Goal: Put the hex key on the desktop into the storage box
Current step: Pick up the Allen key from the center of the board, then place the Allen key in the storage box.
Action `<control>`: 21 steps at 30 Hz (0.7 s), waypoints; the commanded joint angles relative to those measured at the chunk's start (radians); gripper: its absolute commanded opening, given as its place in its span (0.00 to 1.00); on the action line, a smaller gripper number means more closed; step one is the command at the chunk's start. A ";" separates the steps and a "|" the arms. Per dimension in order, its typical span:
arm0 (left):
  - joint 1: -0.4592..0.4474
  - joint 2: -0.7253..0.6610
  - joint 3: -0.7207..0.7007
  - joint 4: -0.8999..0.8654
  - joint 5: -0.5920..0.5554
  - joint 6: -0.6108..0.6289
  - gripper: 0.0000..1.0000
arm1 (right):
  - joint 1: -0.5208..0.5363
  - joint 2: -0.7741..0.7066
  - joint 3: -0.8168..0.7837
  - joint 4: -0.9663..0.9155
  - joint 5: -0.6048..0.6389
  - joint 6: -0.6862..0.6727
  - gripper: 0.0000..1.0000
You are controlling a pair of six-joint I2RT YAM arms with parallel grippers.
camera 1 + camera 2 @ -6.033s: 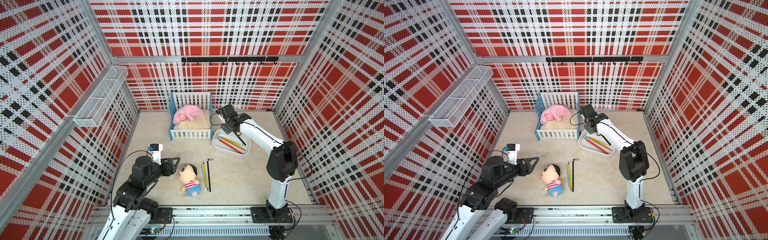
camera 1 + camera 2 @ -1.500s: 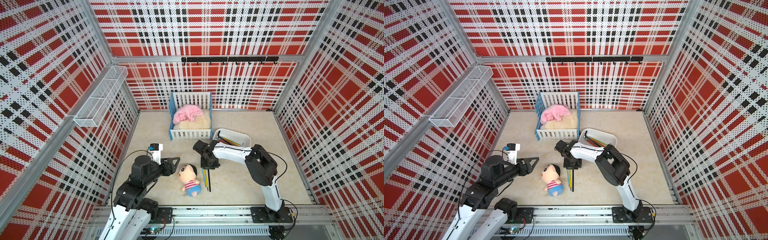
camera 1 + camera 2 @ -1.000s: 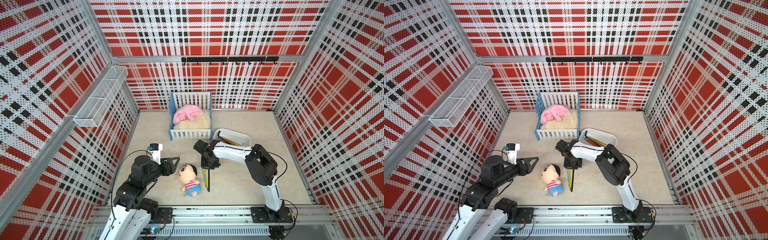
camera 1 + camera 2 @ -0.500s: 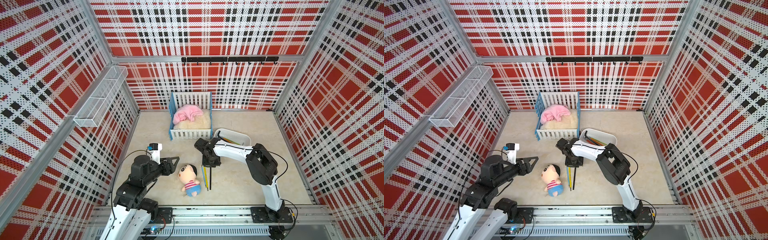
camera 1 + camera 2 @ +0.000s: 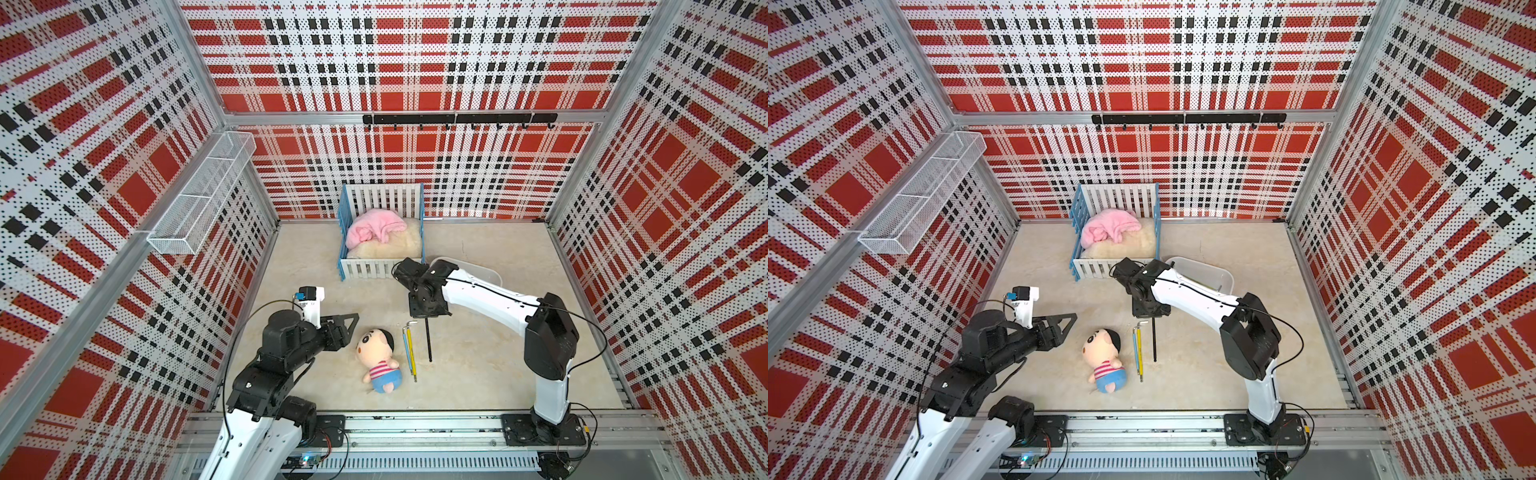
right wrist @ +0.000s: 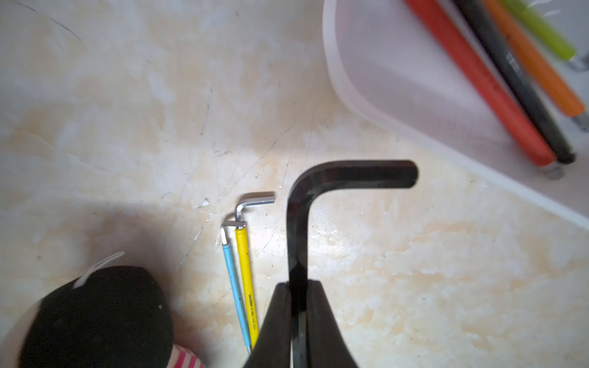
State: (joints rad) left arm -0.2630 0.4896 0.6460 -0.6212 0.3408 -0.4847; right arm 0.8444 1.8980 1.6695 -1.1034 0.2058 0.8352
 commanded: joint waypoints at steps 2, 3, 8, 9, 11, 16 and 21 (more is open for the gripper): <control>0.008 0.006 -0.006 0.012 0.014 0.018 0.68 | -0.078 -0.074 0.045 -0.045 0.049 -0.118 0.00; 0.008 0.006 -0.006 0.012 0.013 0.019 0.68 | -0.095 -0.080 0.058 -0.049 0.053 -0.146 0.00; 0.007 0.013 -0.006 0.012 0.011 0.017 0.68 | -0.193 -0.083 0.136 -0.072 0.076 -0.273 0.00; 0.008 0.014 -0.006 0.012 0.010 0.018 0.68 | -0.217 -0.084 0.153 -0.068 0.076 -0.324 0.00; 0.008 0.016 -0.006 0.012 0.007 0.016 0.68 | -0.265 -0.083 0.187 -0.058 0.077 -0.373 0.00; 0.007 0.022 -0.005 0.012 0.007 0.018 0.68 | -0.362 -0.060 0.261 -0.010 0.084 -0.540 0.00; 0.008 0.016 -0.005 0.012 0.006 0.018 0.68 | -0.391 -0.038 0.236 0.135 0.093 -0.760 0.00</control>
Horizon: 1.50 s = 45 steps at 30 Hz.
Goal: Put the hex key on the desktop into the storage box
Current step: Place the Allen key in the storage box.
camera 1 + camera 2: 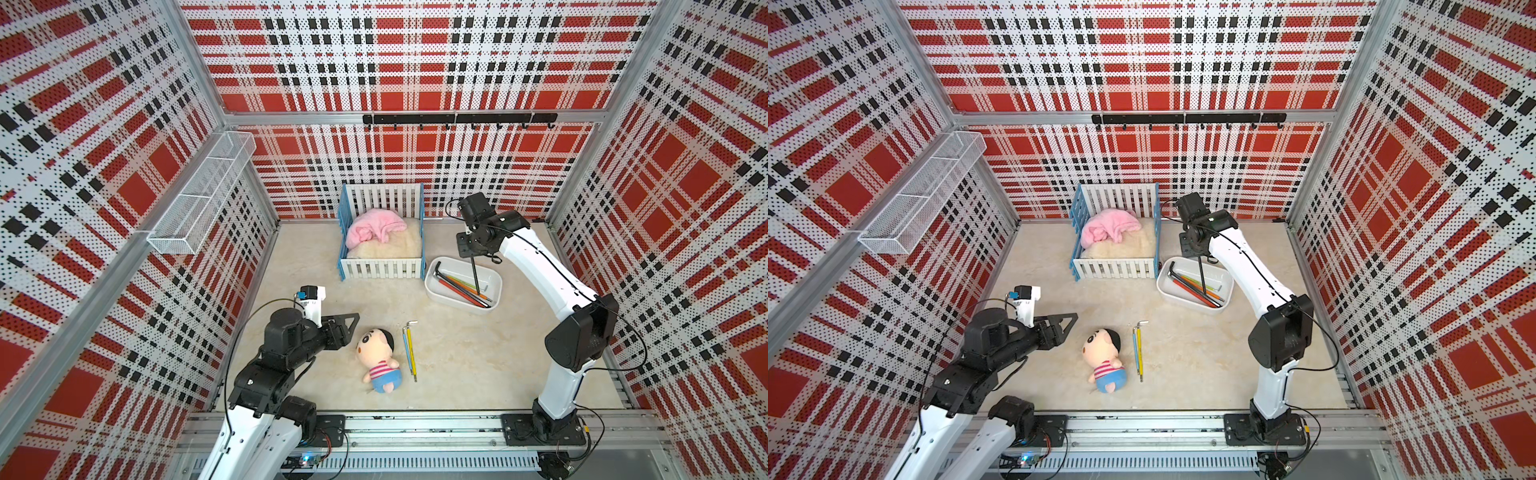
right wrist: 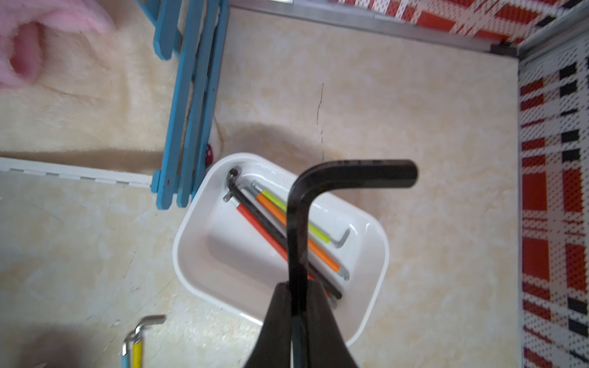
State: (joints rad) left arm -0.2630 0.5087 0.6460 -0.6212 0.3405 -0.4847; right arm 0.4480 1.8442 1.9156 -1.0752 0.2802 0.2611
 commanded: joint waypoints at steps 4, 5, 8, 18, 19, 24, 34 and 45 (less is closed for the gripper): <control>0.007 -0.002 -0.005 0.012 0.008 0.018 0.68 | 0.000 0.037 -0.055 0.199 -0.003 -0.303 0.00; 0.008 -0.002 -0.005 0.012 0.006 0.018 0.68 | 0.000 0.039 -0.070 0.219 -0.005 -0.327 0.00; 0.008 -0.005 -0.005 0.012 0.005 0.018 0.68 | 0.001 0.047 -0.104 0.260 -0.017 -0.398 0.00; 0.007 0.011 -0.005 0.012 0.014 0.024 0.68 | 0.037 0.101 -0.189 0.303 0.028 -0.539 0.00; 0.008 0.011 -0.005 0.012 0.015 0.024 0.68 | 0.047 0.107 -0.199 0.308 0.040 -0.544 0.00; 0.008 0.015 -0.005 0.012 0.020 0.026 0.68 | 0.076 0.150 -0.221 0.317 0.098 -0.559 0.00; 0.007 0.013 -0.006 0.011 0.017 0.023 0.68 | 0.106 0.197 -0.263 0.336 0.126 -0.595 0.00; 0.007 0.012 -0.008 0.011 0.015 0.021 0.68 | 0.113 0.256 -0.287 0.343 0.119 -0.575 0.00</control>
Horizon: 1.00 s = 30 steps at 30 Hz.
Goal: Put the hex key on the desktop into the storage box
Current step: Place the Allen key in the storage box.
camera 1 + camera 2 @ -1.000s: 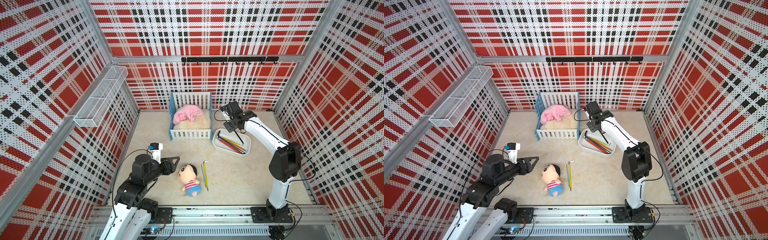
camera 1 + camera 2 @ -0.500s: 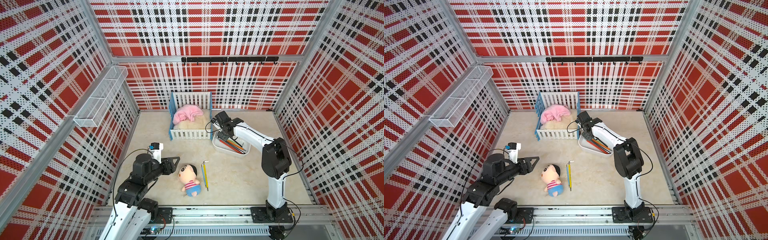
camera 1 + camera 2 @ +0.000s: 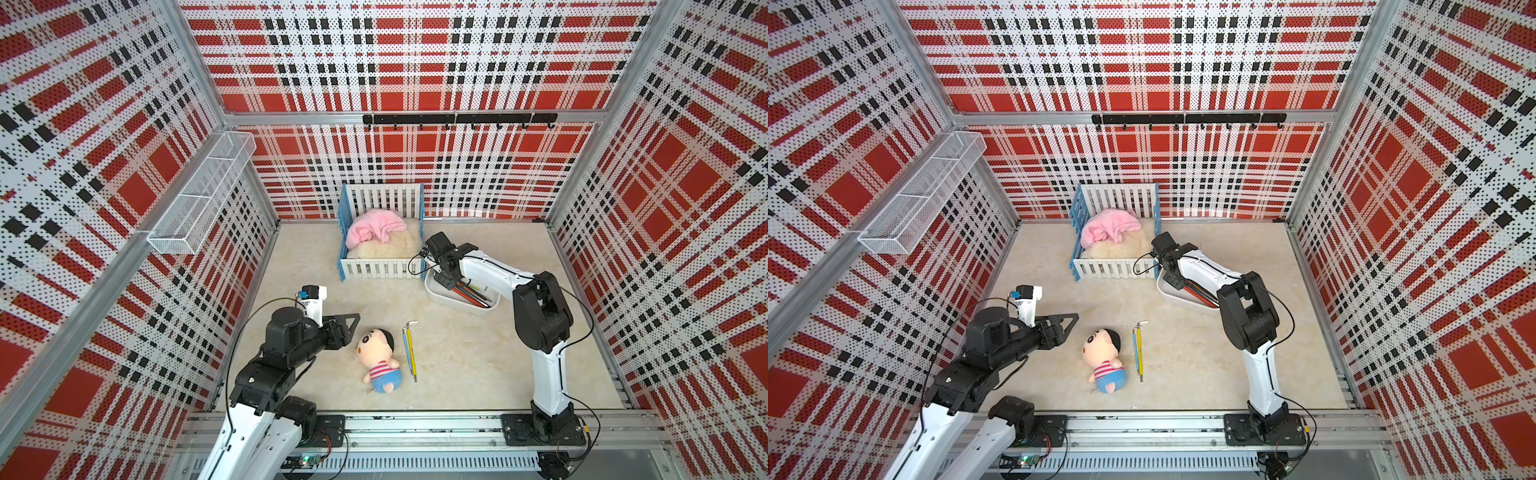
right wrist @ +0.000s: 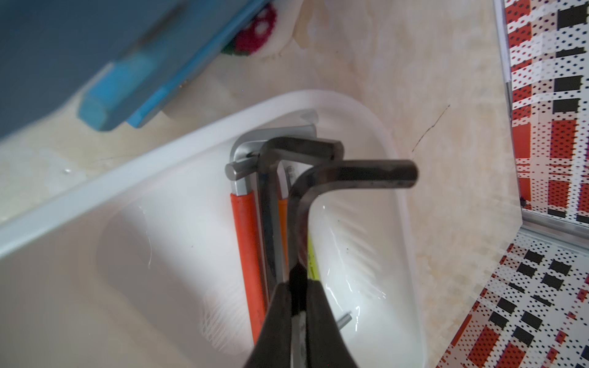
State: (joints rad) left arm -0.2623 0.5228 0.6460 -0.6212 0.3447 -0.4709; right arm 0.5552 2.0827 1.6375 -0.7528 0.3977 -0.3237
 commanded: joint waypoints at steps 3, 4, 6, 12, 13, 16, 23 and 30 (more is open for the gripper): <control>0.007 0.001 -0.008 0.012 0.011 0.008 0.68 | 0.006 0.026 -0.018 0.026 -0.020 0.013 0.00; 0.008 -0.001 -0.007 0.011 0.011 0.008 0.68 | 0.007 0.029 -0.018 0.029 -0.022 0.012 0.00; 0.007 -0.001 -0.007 0.012 0.011 0.008 0.68 | 0.008 0.034 -0.020 0.031 -0.029 0.014 0.00; 0.007 -0.003 -0.006 0.011 0.008 0.005 0.68 | 0.008 0.054 -0.013 0.034 -0.038 0.018 0.00; 0.008 -0.002 -0.006 0.011 0.007 0.006 0.68 | 0.008 0.059 -0.011 0.035 -0.034 0.020 0.00; 0.006 -0.002 -0.006 0.011 0.007 0.006 0.68 | 0.008 0.072 -0.012 0.031 -0.041 0.026 0.00; 0.007 0.003 -0.006 0.012 0.010 0.008 0.68 | 0.008 0.089 -0.022 0.024 -0.059 0.056 0.00; 0.007 -0.001 -0.006 0.011 0.005 0.004 0.68 | 0.012 0.069 -0.023 0.028 -0.060 0.081 0.12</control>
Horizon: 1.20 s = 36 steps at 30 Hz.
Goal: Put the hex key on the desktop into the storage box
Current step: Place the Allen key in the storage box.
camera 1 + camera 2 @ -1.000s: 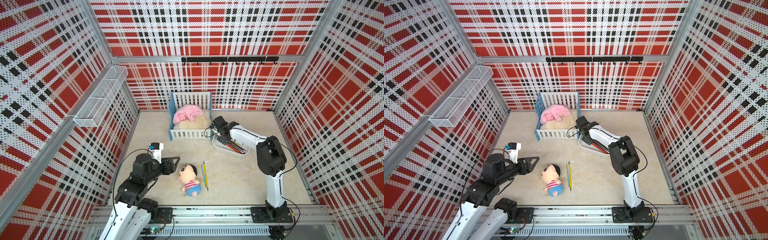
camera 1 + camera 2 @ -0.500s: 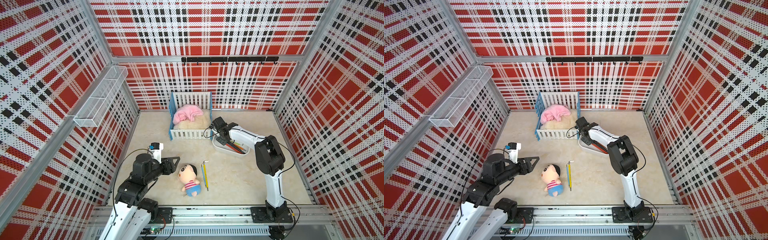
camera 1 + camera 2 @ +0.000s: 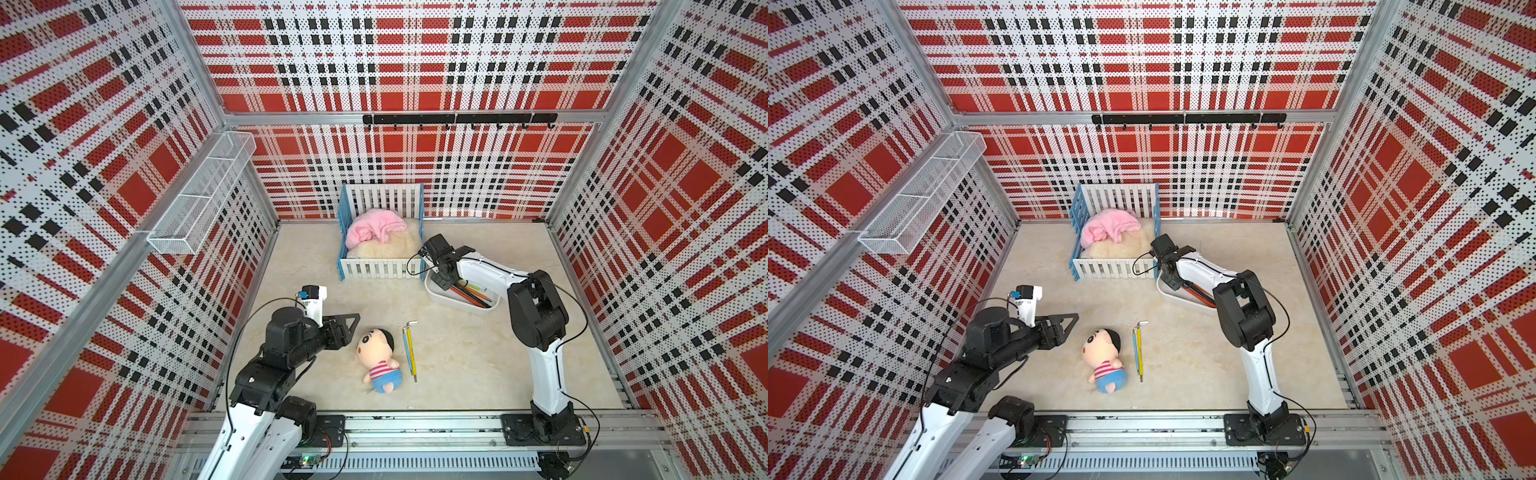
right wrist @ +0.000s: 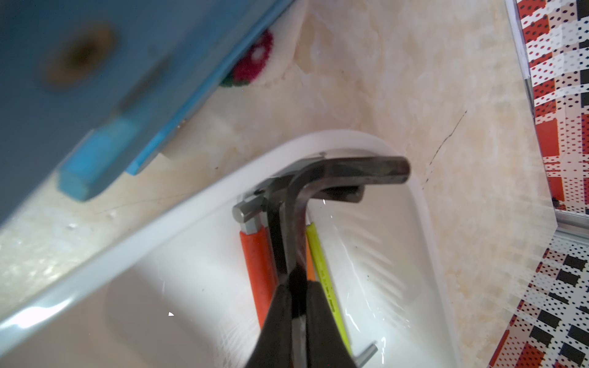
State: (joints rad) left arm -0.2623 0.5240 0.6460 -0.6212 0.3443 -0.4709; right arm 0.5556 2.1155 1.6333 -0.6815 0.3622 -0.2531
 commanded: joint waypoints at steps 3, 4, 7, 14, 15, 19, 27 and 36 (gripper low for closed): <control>0.007 -0.003 -0.006 0.011 0.005 0.006 0.68 | 0.012 0.021 -0.020 -0.036 -0.019 0.032 0.18; 0.007 -0.001 -0.006 0.011 0.005 0.006 0.68 | 0.011 0.012 -0.022 -0.033 -0.019 0.040 0.19; 0.007 -0.004 -0.006 0.011 0.005 0.006 0.68 | 0.011 -0.024 -0.046 -0.011 -0.026 0.065 0.23; 0.006 -0.010 -0.006 0.011 0.002 0.003 0.68 | 0.012 -0.118 -0.092 0.022 -0.047 0.138 0.27; 0.006 -0.010 -0.006 0.011 0.002 0.002 0.68 | 0.011 -0.136 -0.098 0.027 -0.053 0.147 0.27; 0.006 -0.015 -0.006 0.011 0.000 0.001 0.68 | 0.011 -0.208 -0.114 0.027 -0.068 0.194 0.31; 0.008 -0.029 -0.006 0.011 -0.016 -0.008 0.68 | 0.092 -0.398 -0.160 0.006 -0.138 0.472 0.31; 0.007 -0.049 -0.007 0.009 -0.029 -0.015 0.68 | 0.374 -0.315 -0.157 -0.147 -0.211 0.912 0.42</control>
State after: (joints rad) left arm -0.2623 0.4877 0.6460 -0.6216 0.3294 -0.4816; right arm 0.8753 1.7439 1.4799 -0.7383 0.2054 0.4629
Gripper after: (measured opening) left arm 0.682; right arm 0.413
